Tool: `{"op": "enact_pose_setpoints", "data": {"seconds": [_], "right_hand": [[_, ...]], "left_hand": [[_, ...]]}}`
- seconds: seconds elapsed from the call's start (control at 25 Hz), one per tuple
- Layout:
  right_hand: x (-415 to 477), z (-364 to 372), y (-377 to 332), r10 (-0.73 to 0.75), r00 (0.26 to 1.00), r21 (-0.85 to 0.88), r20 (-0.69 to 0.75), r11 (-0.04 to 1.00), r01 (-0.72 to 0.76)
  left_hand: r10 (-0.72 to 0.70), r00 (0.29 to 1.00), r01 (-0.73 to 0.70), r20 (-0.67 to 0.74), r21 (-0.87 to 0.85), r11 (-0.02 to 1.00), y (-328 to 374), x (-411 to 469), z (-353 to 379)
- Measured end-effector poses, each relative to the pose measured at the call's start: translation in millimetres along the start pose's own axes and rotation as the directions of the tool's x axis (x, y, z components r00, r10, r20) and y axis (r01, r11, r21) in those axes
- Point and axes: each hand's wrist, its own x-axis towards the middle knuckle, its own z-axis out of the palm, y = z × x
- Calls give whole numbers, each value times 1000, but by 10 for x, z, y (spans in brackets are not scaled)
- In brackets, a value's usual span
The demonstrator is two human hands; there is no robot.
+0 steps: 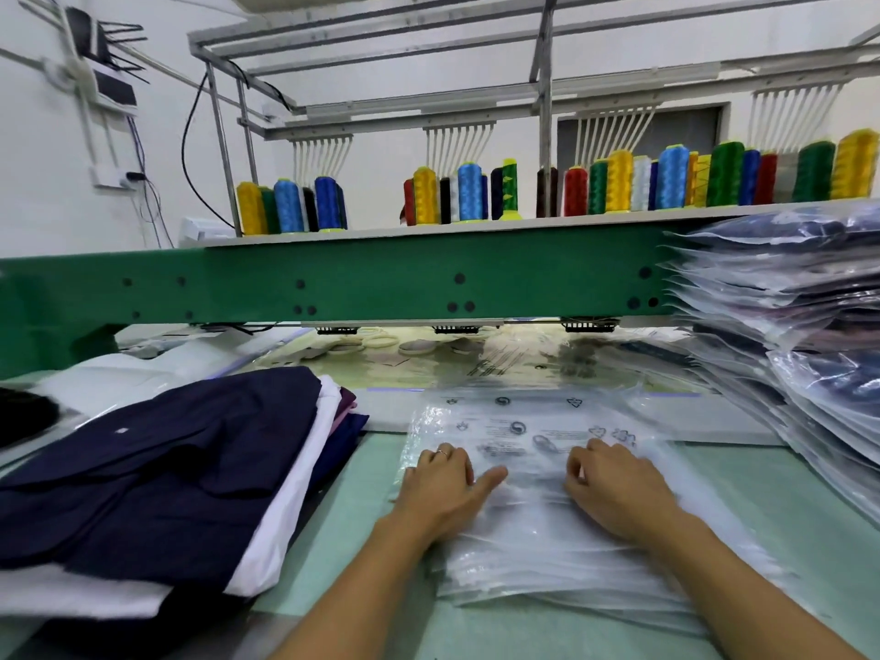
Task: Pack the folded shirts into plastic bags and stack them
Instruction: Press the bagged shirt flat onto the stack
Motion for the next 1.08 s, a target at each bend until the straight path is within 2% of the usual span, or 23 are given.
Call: {"op": "enact_pose_setpoints", "data": {"seconds": [0.08,0.12,0.2,0.28,0.36,0.44,0.52,0.6,0.72,0.8,0.88,1.0,1.08], "right_hand": [[53,-7,-158,14,998,-110,-66,994,-21],[77,-36,-269,7,994,-104,-110,994,-18],[136,-122,-543,-20,982,-5,-186,1000,20],[180,-211,-885,-60,976,127,-212,988,88],[214,-288,-1311,-95,977,288,-191,946,148],[235,-360,-1775,-134,981,476,-138,860,185],[265,-396,-2212,-168,982,644,-89,742,186],[291,-387,-2579,-197,980,775,-19,616,139],[337,-313,-3005,-231,964,899,128,438,-14],[352,-264,-3210,-277,935,945,223,299,-137],[361,-228,-3365,-290,914,951,283,206,-229],[405,-240,-3603,-196,919,936,342,154,-316],[450,-289,-3734,-127,939,947,320,45,-317]], "left_hand": [[0,999,1,-32,41,999,6,-11,-104],[5,998,2,-65,97,995,-35,-19,-197],[-11,985,52,-174,235,971,-188,-49,-446],[-51,948,161,-314,336,928,-413,-97,-758],[-179,912,326,-369,387,862,-719,-192,-1098],[-406,871,486,-277,362,796,-1054,-329,-1374],[-554,827,552,-102,342,761,-1288,-469,-1526],[-522,850,511,-72,359,781,-1432,-547,-1598],[-425,885,464,-189,312,829,-1580,-661,-1789],[-441,868,480,-228,159,863,-1749,-722,-1950],[-437,865,447,-246,-15,894,-1898,-764,-2076],[-356,874,293,-332,-225,929,-1956,-783,-2173],[-269,896,176,-353,-274,946,-1881,-755,-2183]]}}
